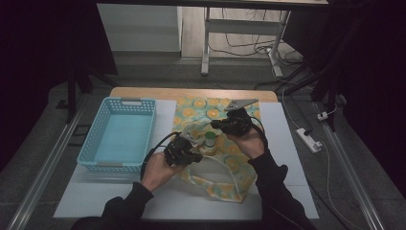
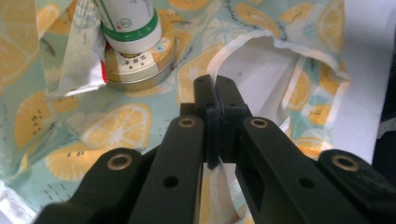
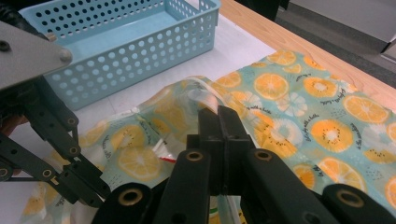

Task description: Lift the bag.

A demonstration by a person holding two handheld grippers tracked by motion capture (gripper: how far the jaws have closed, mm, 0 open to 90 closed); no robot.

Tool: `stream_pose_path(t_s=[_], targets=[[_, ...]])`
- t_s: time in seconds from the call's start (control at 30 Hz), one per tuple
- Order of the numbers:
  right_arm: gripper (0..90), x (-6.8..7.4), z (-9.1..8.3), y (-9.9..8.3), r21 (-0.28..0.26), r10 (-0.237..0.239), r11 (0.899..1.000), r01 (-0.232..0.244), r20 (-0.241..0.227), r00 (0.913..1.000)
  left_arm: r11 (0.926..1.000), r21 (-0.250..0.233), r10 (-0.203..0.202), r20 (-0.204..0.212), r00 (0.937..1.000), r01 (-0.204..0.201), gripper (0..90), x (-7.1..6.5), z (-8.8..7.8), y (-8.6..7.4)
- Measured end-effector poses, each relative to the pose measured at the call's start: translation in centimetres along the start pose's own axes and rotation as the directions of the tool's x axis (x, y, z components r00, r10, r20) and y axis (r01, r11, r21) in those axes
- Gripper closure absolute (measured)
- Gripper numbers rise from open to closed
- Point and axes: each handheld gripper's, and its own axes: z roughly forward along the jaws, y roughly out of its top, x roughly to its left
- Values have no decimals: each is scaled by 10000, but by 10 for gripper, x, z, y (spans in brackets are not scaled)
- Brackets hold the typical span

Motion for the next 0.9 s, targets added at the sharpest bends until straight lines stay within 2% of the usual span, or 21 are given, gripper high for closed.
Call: stream_pose_path(t_s=[0.2,0.37,0.7,0.9], targets=[[900,2,-1,10,37,-162,9999,162,-14,9999,9999,-124,-86,263,9996,89,890,5,-12,9],[900,3,-2,17,45,-177,9998,177,-104,9998,9998,-149,-145,271,9995,149,890,10,-21,15],[900,3,-7,31,169,-349,9993,348,48,9994,9993,-249,-274,180,9995,278,890,22,-44,36],[900,0,-11,35,155,-321,9994,320,50,9995,9980,-453,-428,358,9984,444,890,32,-55,48]])
